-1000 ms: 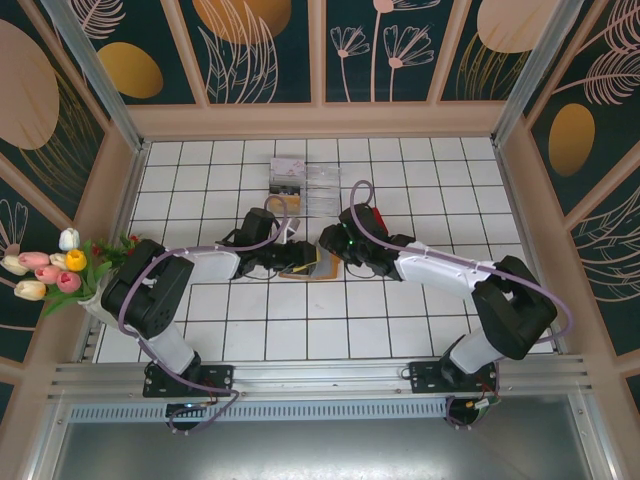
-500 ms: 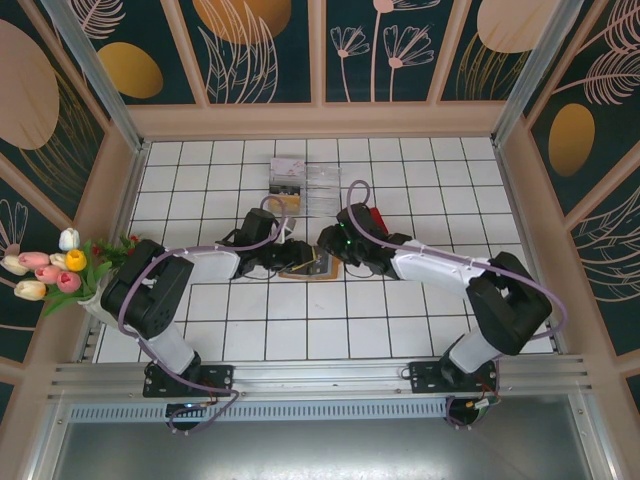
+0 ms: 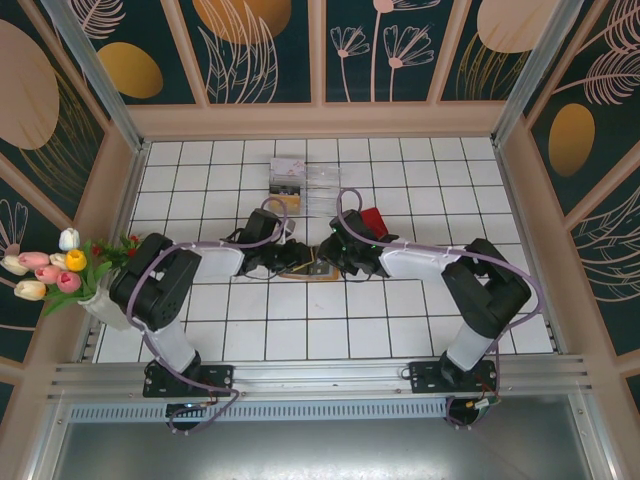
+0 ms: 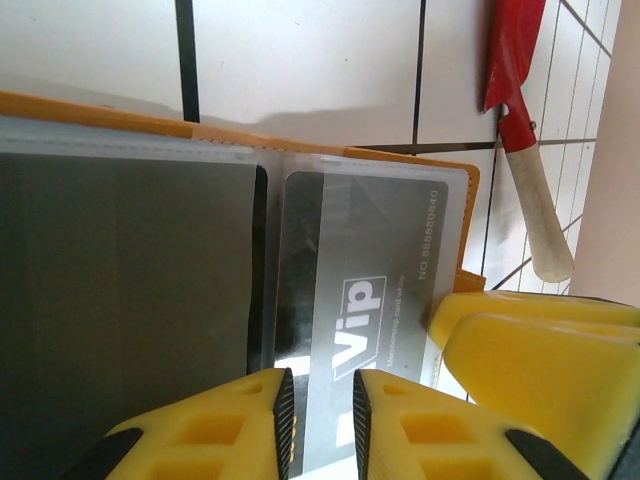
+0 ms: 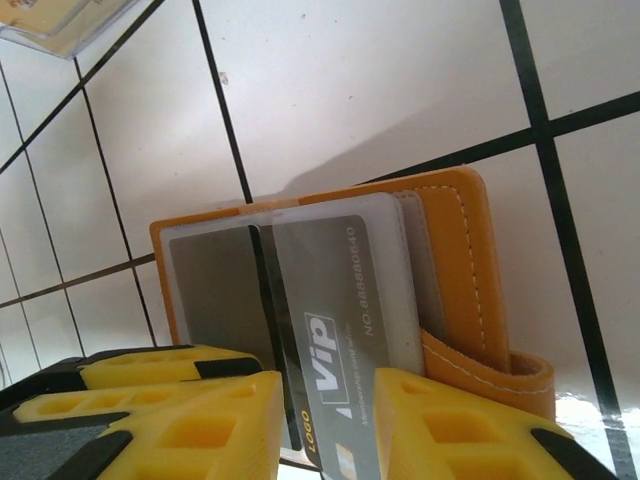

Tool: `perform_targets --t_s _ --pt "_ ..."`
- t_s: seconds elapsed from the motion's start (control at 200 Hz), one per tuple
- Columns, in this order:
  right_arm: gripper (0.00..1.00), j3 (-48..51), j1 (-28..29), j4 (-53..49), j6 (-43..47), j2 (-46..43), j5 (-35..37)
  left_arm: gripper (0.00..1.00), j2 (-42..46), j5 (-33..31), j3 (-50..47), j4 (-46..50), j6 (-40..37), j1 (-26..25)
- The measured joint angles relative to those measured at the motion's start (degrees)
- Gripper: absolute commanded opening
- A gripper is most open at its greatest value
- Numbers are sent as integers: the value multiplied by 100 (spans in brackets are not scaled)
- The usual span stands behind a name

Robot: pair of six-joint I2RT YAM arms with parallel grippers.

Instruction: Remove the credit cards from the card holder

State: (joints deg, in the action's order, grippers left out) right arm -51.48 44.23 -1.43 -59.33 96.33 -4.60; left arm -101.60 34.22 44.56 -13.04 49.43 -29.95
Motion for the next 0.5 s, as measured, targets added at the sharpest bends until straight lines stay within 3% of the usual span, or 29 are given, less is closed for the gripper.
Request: perform_targets --t_s 0.5 --pt "27 0 -4 -175 4 269 20 31 -203 -136 426 529 -422 15"
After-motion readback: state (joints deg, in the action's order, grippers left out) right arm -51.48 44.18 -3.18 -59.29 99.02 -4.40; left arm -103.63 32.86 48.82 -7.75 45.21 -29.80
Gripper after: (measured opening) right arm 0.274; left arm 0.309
